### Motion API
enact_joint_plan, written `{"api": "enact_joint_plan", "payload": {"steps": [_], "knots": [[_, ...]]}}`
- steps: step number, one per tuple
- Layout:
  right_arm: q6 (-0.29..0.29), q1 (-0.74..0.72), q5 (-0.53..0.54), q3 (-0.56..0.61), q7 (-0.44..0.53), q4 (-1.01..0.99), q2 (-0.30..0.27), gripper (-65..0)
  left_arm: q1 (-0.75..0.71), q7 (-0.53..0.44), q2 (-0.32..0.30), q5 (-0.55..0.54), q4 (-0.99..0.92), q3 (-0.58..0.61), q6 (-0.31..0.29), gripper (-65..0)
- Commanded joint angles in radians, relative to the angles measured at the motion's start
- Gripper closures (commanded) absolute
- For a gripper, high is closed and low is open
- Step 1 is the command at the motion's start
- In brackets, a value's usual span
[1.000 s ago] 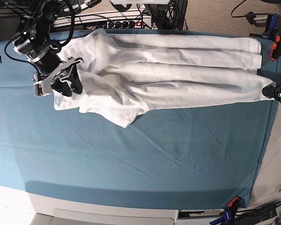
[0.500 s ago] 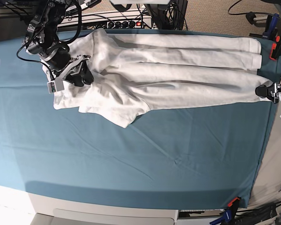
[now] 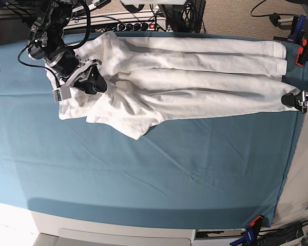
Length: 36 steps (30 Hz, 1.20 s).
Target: Fold the T-shirt properly
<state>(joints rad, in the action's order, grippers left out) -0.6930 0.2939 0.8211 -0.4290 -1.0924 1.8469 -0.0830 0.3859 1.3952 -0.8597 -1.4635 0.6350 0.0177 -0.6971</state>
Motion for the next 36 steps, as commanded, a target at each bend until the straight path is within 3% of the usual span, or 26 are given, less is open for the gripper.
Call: {"api": "enact_joint_plan", "payload": {"steps": [1,4,13,15,17,18,19,24,36], "knots": [[-0.005,-0.006,0.035,-0.001,0.017,0.018,-0.008,-23.7,0.021,0.001,-0.033,-0.02,0.011,-0.008,-0.001,-25.5],[-0.005,-0.006,0.084,-0.001,-0.015,0.018,-0.008,-23.7,0.021,0.001,-0.033,-0.02,0.011,-0.008,-0.001,-25.5],[-0.005,-0.006,0.087,-0.001,-0.023,0.018,-0.008,-23.4,0.021,0.001,-0.033,-0.02,0.011,-0.008,-0.001,-25.5],[-0.005,-0.006,0.087,-0.001,-0.026,0.018,-0.008,-16.0,0.021,0.001,-0.033,-0.02,0.011,-0.008,-0.001,-25.5],[-0.005,-0.006,0.08,-0.001,-0.027,0.018,-0.008,-0.9,0.021,0.001,-0.033,-0.02,0.011,-0.008,-0.001,-25.5],[-0.005,-0.006,0.075,-0.001,-0.026,0.018,-0.008,0.0,0.021,0.001,-0.033,-0.02,0.011,-0.008,-0.001,-24.9],[-0.005,-0.006,0.074,-0.001,-0.026,0.018,-0.008,0.0,0.021,0.001,-0.033,-0.02,0.011,-0.008,-0.001,-22.8],[-0.005,-0.006,0.074,-0.001,-0.006,0.018,-0.008,0.0,0.021,0.001,-0.033,-0.02,0.011,-0.008,-0.001,0.0],[-0.005,-0.009,-0.056,-0.067,0.072,0.018,-0.009,0.0,0.021,0.001,-0.033,-0.02,0.011,-0.008,-0.001,0.0]]}}
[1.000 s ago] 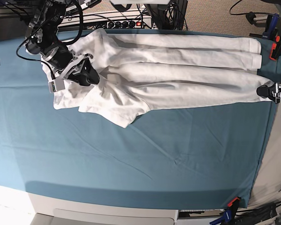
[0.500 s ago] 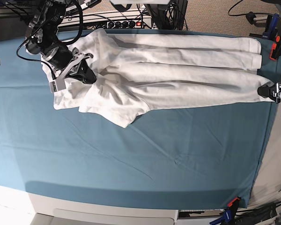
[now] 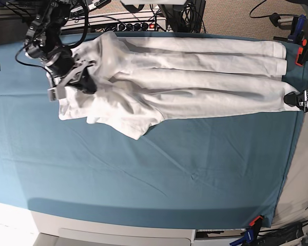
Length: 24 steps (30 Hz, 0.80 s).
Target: Fold the T-shirt properly
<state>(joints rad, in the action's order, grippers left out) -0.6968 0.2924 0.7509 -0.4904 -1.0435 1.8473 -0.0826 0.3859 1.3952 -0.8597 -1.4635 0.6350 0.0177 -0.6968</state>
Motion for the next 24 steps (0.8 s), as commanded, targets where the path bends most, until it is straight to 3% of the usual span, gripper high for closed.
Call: {"api": "enact_joint_plan", "payload": {"steps": [1,9,20,24], "knots": [[-0.001,-0.008,0.014,-0.027,0.026,0.017,-0.009,0.0,0.021,0.001,-0.033,-0.02,0.011,-0.008,-0.001,0.0],[-0.001,-0.007,0.019,-0.165,0.027,0.017,-0.015,0.0,0.021,0.001,-0.033,-0.02,0.011,-0.008,-0.001,0.0],[-0.001,-0.007,0.014,-0.174,0.026,0.017,-0.014,0.0,0.021,0.001,-0.033,-0.02,0.011,-0.008,-0.001,0.0],[-0.001,-0.007,-0.017,-0.174,0.033,0.017,-0.014,0.0,0.021,0.001,-0.033,-0.02,0.011,-0.008,-0.001,-11.6]]}}
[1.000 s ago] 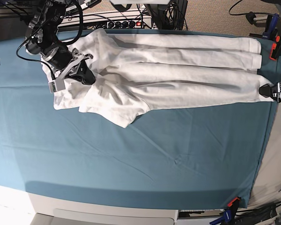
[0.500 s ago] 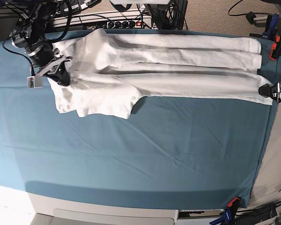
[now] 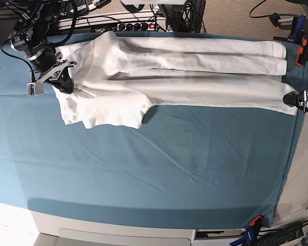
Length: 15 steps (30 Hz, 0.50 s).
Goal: Fold the T-shirt properly
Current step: 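Fold the sleeve end over the shirt body with the right gripper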
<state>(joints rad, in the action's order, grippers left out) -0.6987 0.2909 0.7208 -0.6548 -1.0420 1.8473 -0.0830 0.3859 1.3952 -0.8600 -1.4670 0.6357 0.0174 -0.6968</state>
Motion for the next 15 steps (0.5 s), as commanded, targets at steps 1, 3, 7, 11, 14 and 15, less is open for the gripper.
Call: {"api": "enact_joint_plan", "payload": {"steps": [1,3,7,11,14,15], "knots": [[0.001,-0.006,0.002,-0.011,0.038,0.017,-0.014,0.0,0.021,0.001,-0.033,-0.017,0.011,-0.007,-0.001,-11.9],[0.001,-0.006,-0.015,-0.018,0.051,0.017,-0.014,0.0,0.021,0.001,-0.033,-0.017,0.011,-0.007,-0.001,-11.9],[0.001,-0.006,-0.015,-0.034,0.051,0.017,-0.014,0.0,0.021,0.001,-0.033,-0.017,0.011,-0.007,-0.001,-11.9],[0.001,-0.006,-0.015,-0.034,0.05,0.017,-0.014,0.0,0.021,0.001,-0.035,-0.017,0.011,-0.007,-0.001,-11.9],[0.001,-0.006,-0.016,-0.035,0.048,0.017,-0.014,0.0,0.021,0.001,-0.043,-0.017,0.011,-0.007,-0.001,-11.9],[0.001,-0.006,-0.018,-0.035,0.048,0.017,-0.014,0.0,0.021,0.001,-0.047,-0.017,0.011,-0.007,-0.001,-11.9]]}}
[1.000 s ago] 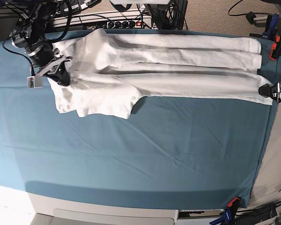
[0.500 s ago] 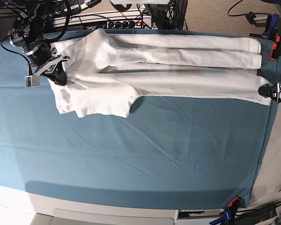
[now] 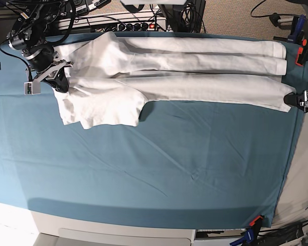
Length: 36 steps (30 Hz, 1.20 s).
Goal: Fold the T-shirt properly
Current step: 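Fold the sleeve end over the shirt body with the right gripper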
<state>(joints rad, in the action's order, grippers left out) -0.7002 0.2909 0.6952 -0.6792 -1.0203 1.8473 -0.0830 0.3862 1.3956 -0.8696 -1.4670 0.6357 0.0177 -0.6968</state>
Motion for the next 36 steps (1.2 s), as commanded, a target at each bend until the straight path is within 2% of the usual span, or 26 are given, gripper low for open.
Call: {"api": "enact_joint_plan", "payload": {"steps": [1,4,5,7,8,9,12,15,17,21,26,31,36], "knots": [[0.002,-0.006,0.0,-0.01,0.026,0.017,-0.014,0.0,0.021,0.001,-0.043,-0.017,0.011,-0.008,-0.001,-11.9],[0.002,-0.006,-0.007,-0.01,0.021,0.018,-0.014,0.0,0.021,0.001,-0.057,-0.017,0.011,-0.008,-0.001,-11.9],[0.002,-0.006,-0.008,-0.01,0.014,0.018,-0.014,-2.5,0.021,0.001,-0.063,-0.017,0.011,-0.008,-0.001,-11.9],[0.002,-0.006,-0.008,-0.01,0.001,0.018,-0.014,-16.4,0.021,0.001,-0.073,-0.017,0.011,-0.008,-0.001,-13.2],[0.002,-0.005,-0.008,-0.011,-0.002,0.018,-0.014,-21.0,0.021,0.001,-0.077,-0.017,0.011,-0.008,-0.001,-15.1],[0.002,-0.005,-0.008,-0.017,-0.004,0.018,-0.014,-22.7,0.021,0.001,-0.081,-0.017,0.012,-0.008,-0.001,-17.3],[0.002,-0.006,0.001,-0.072,0.022,0.029,-0.014,-22.7,0.021,0.001,-0.089,-0.017,0.023,-0.008,-0.001,-21.2],[0.002,-0.019,0.116,-0.156,0.045,0.063,-0.014,-22.7,0.021,0.001,-0.092,-0.017,0.043,-0.008,-0.001,-21.1],[0.021,-0.063,0.16,-0.178,0.006,0.068,-0.014,-22.7,0.021,0.001,-0.092,-0.017,0.065,-0.008,-0.001,-21.1],[0.057,-0.147,0.092,-0.102,0.008,0.037,0.01,-22.7,0.021,0.001,-0.092,-0.017,0.108,-0.008,-0.001,-21.1],[0.107,-0.232,0.027,0.019,0.026,-0.093,0.059,-22.7,0.021,0.001,-0.092,-0.017,0.137,-0.008,-0.001,-21.1],[0.131,-0.306,0.023,0.023,0.025,-0.247,0.086,-22.7,0.021,0.001,-0.092,-0.017,0.137,-0.008,-0.001,-21.1],[0.134,-0.325,0.023,0.025,0.018,-0.272,0.099,-22.7,0.021,0.001,-0.092,-0.017,0.137,-0.008,-0.001,-21.1]]}}
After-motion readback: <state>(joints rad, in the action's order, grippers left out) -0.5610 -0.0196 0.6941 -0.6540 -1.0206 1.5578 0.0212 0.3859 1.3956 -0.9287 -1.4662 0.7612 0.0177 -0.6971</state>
